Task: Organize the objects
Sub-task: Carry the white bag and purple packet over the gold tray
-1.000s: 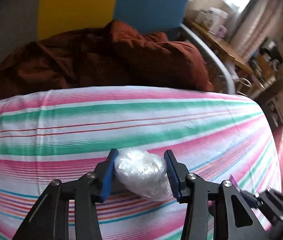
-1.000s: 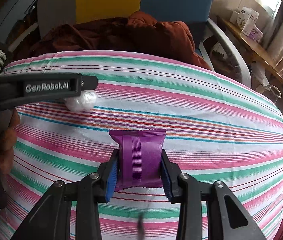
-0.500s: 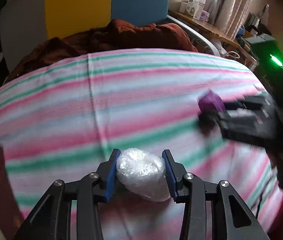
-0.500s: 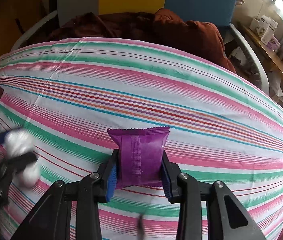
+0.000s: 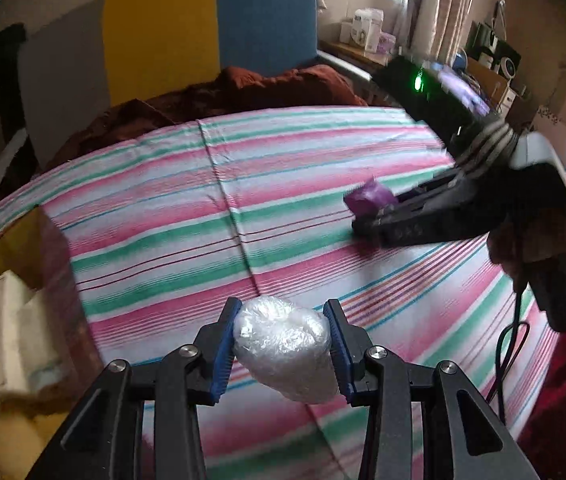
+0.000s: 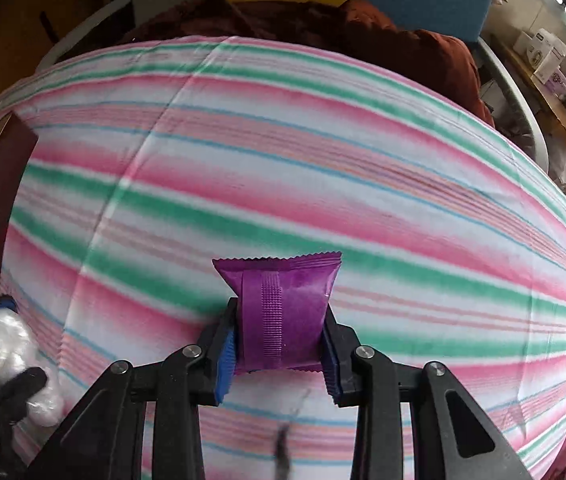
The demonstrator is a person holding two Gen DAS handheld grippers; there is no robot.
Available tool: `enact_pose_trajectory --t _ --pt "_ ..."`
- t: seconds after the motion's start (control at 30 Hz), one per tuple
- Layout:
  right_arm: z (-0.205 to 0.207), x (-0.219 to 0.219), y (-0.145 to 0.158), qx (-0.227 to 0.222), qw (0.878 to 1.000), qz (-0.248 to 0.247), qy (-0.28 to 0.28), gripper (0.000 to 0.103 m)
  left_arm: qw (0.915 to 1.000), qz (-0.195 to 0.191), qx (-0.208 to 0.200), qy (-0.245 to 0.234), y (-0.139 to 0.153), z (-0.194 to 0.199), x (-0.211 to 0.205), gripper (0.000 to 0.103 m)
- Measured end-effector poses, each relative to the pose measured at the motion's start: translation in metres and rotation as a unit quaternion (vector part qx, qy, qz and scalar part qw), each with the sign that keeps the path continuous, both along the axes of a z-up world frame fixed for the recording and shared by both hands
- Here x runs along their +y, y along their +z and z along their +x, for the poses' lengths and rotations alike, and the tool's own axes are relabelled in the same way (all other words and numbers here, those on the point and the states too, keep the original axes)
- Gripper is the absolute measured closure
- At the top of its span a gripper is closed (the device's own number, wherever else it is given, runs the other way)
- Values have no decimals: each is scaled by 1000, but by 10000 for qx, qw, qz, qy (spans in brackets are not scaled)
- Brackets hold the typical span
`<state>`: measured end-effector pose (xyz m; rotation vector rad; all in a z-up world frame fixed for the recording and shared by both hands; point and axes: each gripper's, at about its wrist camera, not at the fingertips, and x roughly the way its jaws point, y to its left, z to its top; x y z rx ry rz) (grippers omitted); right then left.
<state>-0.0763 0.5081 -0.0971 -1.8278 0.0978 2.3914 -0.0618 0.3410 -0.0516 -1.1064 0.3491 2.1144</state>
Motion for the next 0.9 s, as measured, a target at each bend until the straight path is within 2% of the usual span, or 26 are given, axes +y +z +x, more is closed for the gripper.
enact_pose_trajectory --t 0.2,0.57,0.67,0.9 --pt "11 -35 1 -56 9998 -149 143 68 9992 193 191 302 24 6 -35 61" --pt "21 -93 4 33 9989 -323 351 68 9921 387 882 802 64 22 -101 61" --pt "23 -104 5 109 9990 -300 320 68 9891 421 1047 942 71 24 -119 60" --pt "35 -123 21 552 9963 -605 252 68 9830 486 1211 1290 82 26 -158 60"
